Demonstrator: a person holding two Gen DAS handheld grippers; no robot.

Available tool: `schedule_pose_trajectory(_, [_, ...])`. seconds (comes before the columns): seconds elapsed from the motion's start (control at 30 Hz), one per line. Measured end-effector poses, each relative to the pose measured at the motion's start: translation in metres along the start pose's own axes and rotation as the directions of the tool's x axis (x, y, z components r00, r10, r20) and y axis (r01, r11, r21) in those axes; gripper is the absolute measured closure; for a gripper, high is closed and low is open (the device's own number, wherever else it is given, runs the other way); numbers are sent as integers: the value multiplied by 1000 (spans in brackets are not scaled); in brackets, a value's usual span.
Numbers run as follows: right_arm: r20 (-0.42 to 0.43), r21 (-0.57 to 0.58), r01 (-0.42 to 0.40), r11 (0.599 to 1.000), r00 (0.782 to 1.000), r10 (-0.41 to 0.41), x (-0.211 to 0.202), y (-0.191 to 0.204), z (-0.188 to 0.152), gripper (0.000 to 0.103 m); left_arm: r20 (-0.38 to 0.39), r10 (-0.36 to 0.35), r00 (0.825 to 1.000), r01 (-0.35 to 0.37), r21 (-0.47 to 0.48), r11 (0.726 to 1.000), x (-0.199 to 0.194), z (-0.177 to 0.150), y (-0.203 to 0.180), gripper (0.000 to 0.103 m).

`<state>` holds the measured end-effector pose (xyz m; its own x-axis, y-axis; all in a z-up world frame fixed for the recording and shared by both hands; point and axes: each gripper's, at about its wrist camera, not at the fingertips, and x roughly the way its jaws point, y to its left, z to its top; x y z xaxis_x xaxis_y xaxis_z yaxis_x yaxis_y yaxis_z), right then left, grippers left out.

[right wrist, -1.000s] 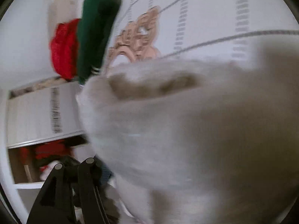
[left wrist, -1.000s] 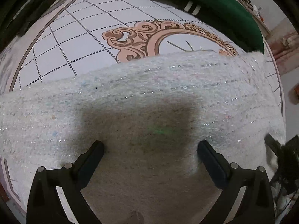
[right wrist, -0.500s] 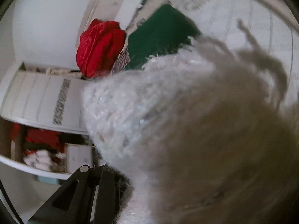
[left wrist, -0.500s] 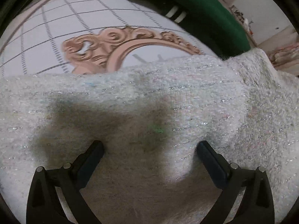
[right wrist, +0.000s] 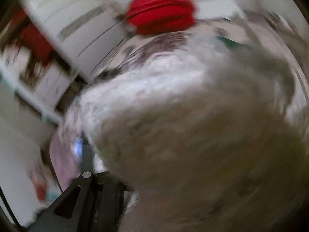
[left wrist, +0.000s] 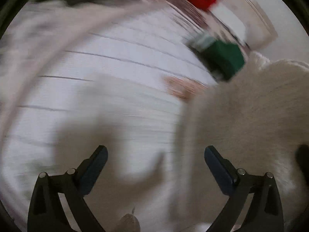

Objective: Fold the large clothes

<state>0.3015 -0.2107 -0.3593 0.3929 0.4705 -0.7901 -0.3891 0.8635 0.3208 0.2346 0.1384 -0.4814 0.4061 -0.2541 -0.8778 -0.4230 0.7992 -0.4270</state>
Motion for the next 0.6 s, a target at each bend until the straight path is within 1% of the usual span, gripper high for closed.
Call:
schedule_pose_trajectory(0.03, [-17, -77, 2, 997, 1000, -3, 8, 24, 0, 81, 18, 37, 999, -37, -26, 999, -17, -1, 23, 1])
schedule_pose_trajectory(0.07, [-46, -173, -3, 985, 999, -5, 21, 57, -5, 81, 34, 71, 997, -69, -59, 996, -37, -5, 48, 1])
schedule_pose_trajectory(0.1, [-71, -242, -13, 970, 997, -4, 33, 80, -11, 81, 49, 110, 993, -104, -108, 989, -62, -12, 82, 1])
schedule_pose_trajectory(0.13, [-97, -326, -25, 945, 995, -7, 49, 107, -20, 81, 60, 134, 989, -124, -142, 982, -79, -15, 103, 1])
schedule_pose_trajectory(0.17, [-124, -392, -34, 919, 992, -16, 63, 128, -32, 81, 70, 156, 985, -142, -171, 975, -89, -18, 116, 1])
schedule_pose_trajectory(0.2, [-158, -437, -51, 898, 987, -21, 77, 147, -44, 81, 84, 193, 978, -172, -208, 963, -108, -24, 136, 1])
schedule_pose_trajectory(0.27, [-253, -515, -98, 852, 966, -42, 112, 179, -80, 81, 107, 236, 966, -204, -244, 948, -127, -30, 153, 1])
schedule_pose_trajectory(0.3, [-278, -547, -111, 830, 959, -56, 123, 190, -95, 79, 126, 261, 957, -222, -263, 939, -138, -37, 157, 1])
schedule_pose_trajectory(0.33, [-305, -583, -122, 803, 949, -77, 137, 197, -109, 75, 137, 266, 954, -222, -269, 937, -139, -34, 158, 1])
schedule_pose_trajectory(0.37, [-354, -617, -149, 773, 929, -104, 152, 206, -125, 72, 145, 266, 953, -219, -274, 936, -139, -31, 157, 1])
schedule_pose_trajectory(0.4, [-391, -625, -173, 762, 913, -113, 158, 211, -135, 64, 156, 264, 952, -214, -277, 937, -140, -30, 155, 1])
schedule_pose_trajectory(0.43, [-419, -624, -198, 756, 901, -110, 160, 214, -142, 54, 166, 254, 953, -203, -273, 940, -145, -32, 152, 1])
schedule_pose_trajectory(0.47, [-438, -621, -228, 750, 894, -91, 156, 217, -147, 48, 179, 233, 956, -183, -260, 948, -147, -30, 147, 1])
schedule_pose_trajectory(0.5, [-473, -594, -282, 753, 880, -44, 147, 217, -147, 33, 184, 221, 958, -171, -252, 952, -143, -16, 147, 1])
schedule_pose_trajectory(0.53, [-507, -558, -320, 766, 862, -9, 140, 215, -141, 22, 187, 204, 961, -157, -241, 958, -144, -17, 140, 1])
schedule_pose_trajectory(0.57, [-545, -502, -370, 782, 837, 47, 124, 212, -139, 20, 190, 180, 965, -135, -228, 964, -141, -11, 132, 1])
schedule_pose_trajectory(0.6, [-568, -450, -406, 796, 817, 95, 117, 202, -131, 20, 189, 151, 970, -111, -206, 972, -132, -8, 119, 1])
